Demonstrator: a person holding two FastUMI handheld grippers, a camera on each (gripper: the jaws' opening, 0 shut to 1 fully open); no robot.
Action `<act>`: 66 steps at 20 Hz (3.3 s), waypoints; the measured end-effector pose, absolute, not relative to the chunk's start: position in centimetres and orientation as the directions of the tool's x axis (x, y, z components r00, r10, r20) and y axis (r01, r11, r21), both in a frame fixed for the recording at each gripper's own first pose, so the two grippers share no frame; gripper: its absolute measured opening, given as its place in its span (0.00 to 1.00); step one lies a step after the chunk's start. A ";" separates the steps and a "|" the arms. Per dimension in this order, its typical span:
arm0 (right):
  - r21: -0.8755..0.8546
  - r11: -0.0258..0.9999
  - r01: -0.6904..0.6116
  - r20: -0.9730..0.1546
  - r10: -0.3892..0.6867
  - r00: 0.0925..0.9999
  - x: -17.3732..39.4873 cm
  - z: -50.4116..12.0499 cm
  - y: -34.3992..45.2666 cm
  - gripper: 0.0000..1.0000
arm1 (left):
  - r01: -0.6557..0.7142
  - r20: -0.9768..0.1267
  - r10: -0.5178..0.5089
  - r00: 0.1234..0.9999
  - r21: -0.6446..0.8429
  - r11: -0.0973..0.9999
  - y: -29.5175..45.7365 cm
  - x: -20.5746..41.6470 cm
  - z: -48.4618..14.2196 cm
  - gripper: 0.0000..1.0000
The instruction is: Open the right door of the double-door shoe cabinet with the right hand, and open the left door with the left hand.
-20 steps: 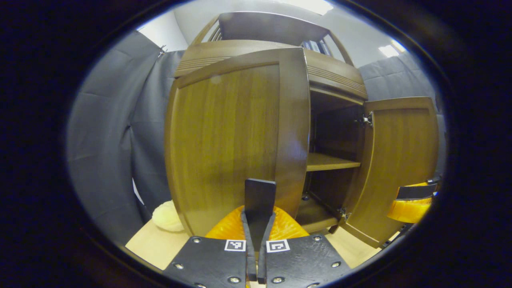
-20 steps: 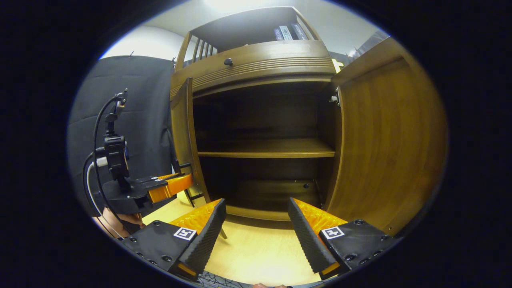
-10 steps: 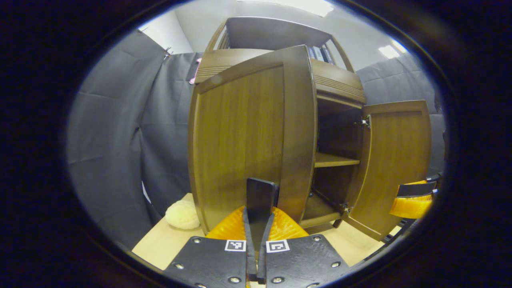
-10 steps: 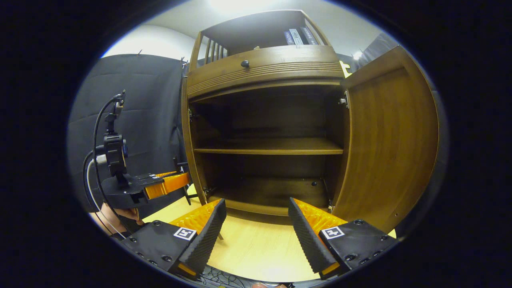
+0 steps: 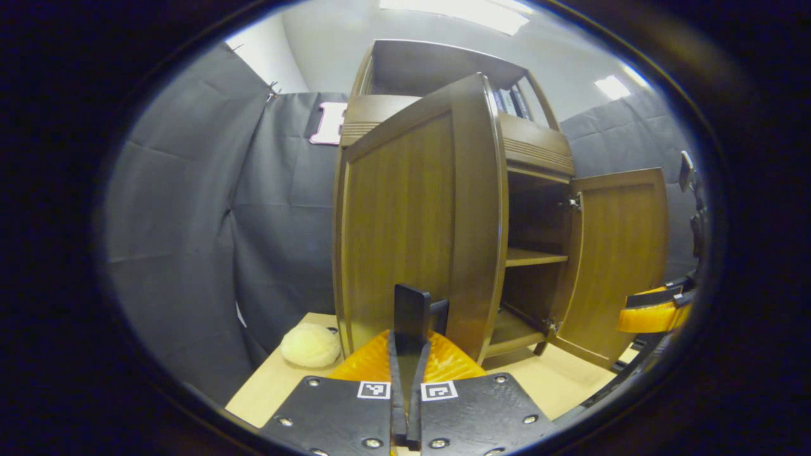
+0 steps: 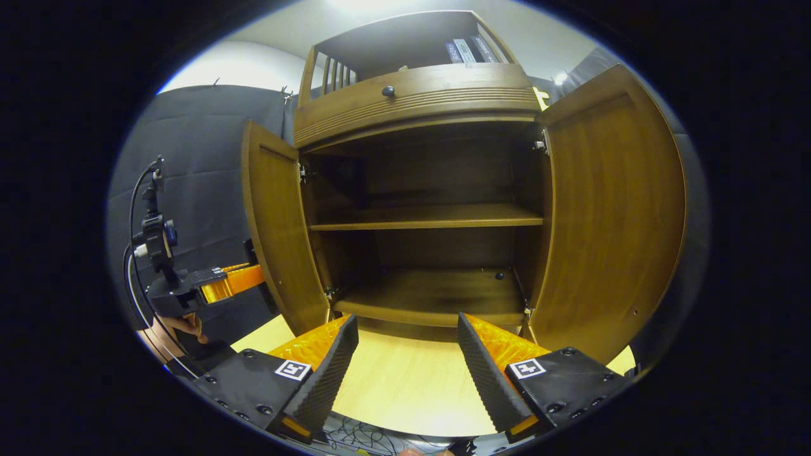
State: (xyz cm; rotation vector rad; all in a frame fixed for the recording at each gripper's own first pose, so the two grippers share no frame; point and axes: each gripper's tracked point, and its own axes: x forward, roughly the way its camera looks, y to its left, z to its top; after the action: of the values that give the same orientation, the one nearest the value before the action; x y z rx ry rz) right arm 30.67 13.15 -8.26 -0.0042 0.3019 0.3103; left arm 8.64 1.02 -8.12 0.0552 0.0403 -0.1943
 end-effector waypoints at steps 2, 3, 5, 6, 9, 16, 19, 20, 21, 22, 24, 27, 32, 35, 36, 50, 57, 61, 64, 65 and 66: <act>0.031 0.952 -0.306 -0.292 0.301 0.908 31.3 -8.2 13.5 0.93 | 0.213 -0.038 -0.212 0.977 0.039 0.976 2.6 8.3 -8.0 0.02; 0.022 0.951 -0.308 -0.289 0.301 0.909 31.2 -7.7 13.9 0.92 | 0.222 -0.035 -0.221 0.975 0.033 0.974 3.6 8.0 -8.0 0.02; 0.006 0.951 -0.310 -0.280 0.299 0.912 31.4 -7.3 14.3 0.92 | 0.239 -0.031 -0.238 0.971 0.045 0.970 5.3 7.5 -7.7 0.03; 0.000 0.951 -0.309 -0.279 0.297 0.913 31.6 -7.2 14.4 0.93 | 0.247 -0.031 -0.246 0.969 0.054 0.968 6.2 7.3 -7.5 0.02; -0.018 0.954 -0.301 -0.284 0.283 0.916 31.7 -7.2 14.2 0.93 | 0.272 -0.028 -0.271 0.962 0.038 0.962 8.8 7.4 -7.3 0.02; -0.054 0.958 -0.282 -0.275 0.257 0.926 32.4 -6.2 13.6 0.93 | 0.293 -0.028 -0.292 0.956 0.048 0.955 15.4 8.2 -6.3 0.01; -0.072 0.959 -0.275 -0.272 0.247 0.930 32.5 -5.8 13.3 0.93 | 0.327 -0.035 -0.326 0.945 0.031 0.944 17.0 8.4 -5.5 0.02; -0.077 0.958 -0.274 -0.269 0.245 0.931 32.7 -5.7 13.2 0.93 | 0.342 -0.031 -0.340 0.940 0.043 0.939 17.0 8.5 -5.4 0.02; -0.080 0.959 -0.273 -0.267 0.243 0.933 32.6 -5.6 13.2 0.93 | 0.352 -0.043 -0.350 0.936 0.055 0.935 16.6 8.7 -5.5 0.02; -0.080 0.959 -0.270 -0.267 0.240 0.933 32.8 -5.5 13.1 0.93 | 0.350 -0.042 -0.348 0.937 0.069 0.934 16.5 8.7 -5.3 0.02; -0.067 0.962 -0.265 -0.269 0.238 0.933 32.8 -5.5 12.8 0.93 | 0.335 -0.037 -0.334 0.942 0.080 0.939 16.5 8.8 -5.3 0.01; -0.058 0.966 -0.251 -0.263 0.227 0.938 32.8 -5.1 12.2 0.93 | 0.315 -0.026 -0.314 0.949 0.047 0.948 16.5 8.6 -5.2 0.01; -0.047 0.973 -0.226 -0.254 0.207 0.945 32.9 -4.9 10.6 0.92 | 0.263 -0.025 -0.262 0.965 0.024 0.965 18.2 5.7 -5.6 0.01; -0.037 0.976 -0.214 -0.251 0.198 0.948 32.9 -4.9 9.8 0.92 | 0.217 -0.018 -0.217 0.976 0.016 0.976 18.7 3.1 -4.7 0.01; -0.039 0.977 -0.212 -0.247 0.196 0.949 33.0 -4.7 9.5 0.92 | 0.204 -0.011 -0.204 0.979 0.015 0.979 18.6 2.2 -4.1 0.01; -0.072 0.986 -0.150 -0.123 0.140 0.982 29.8 1.4 4.9 0.92 | 0.020 0.110 -0.022 0.994 0.021 1.000 10.7 -6.0 3.0 0.85; -0.013 1.000 -0.018 -0.105 0.016 0.994 27.2 3.8 0.4 0.92 | -0.009 0.072 0.010 0.997 -0.025 1.000 3.3 -7.6 1.8 0.96; 0.001 0.999 0.050 -0.117 -0.050 0.992 26.5 3.1 -1.6 0.92 | 0.043 0.065 -0.038 0.997 -0.088 0.995 0.4 -5.6 1.6 0.96; 0.017 0.998 0.065 -0.112 -0.063 0.992 26.8 3.3 -1.9 0.97 | 0.045 0.031 -0.043 0.999 -0.059 0.997 0.1 -4.1 0.7 0.96; 0.017 0.997 0.070 -0.109 -0.068 0.992 26.7 3.3 -2.0 0.97 | 0.042 0.027 -0.041 0.999 -0.047 0.998 0.0 -3.6 0.7 0.96; 0.017 0.997 0.072 -0.108 -0.070 0.992 26.8 3.3 -2.0 0.98 | 0.042 0.026 -0.041 0.999 -0.039 0.998 -0.1 -3.2 0.7 0.96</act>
State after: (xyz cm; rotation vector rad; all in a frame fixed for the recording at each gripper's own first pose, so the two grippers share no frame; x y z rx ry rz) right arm 26.80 -1.97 3.34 0.0204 0.1072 -0.0711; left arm -3.18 -0.10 0.74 -0.0399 -0.0247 -0.0416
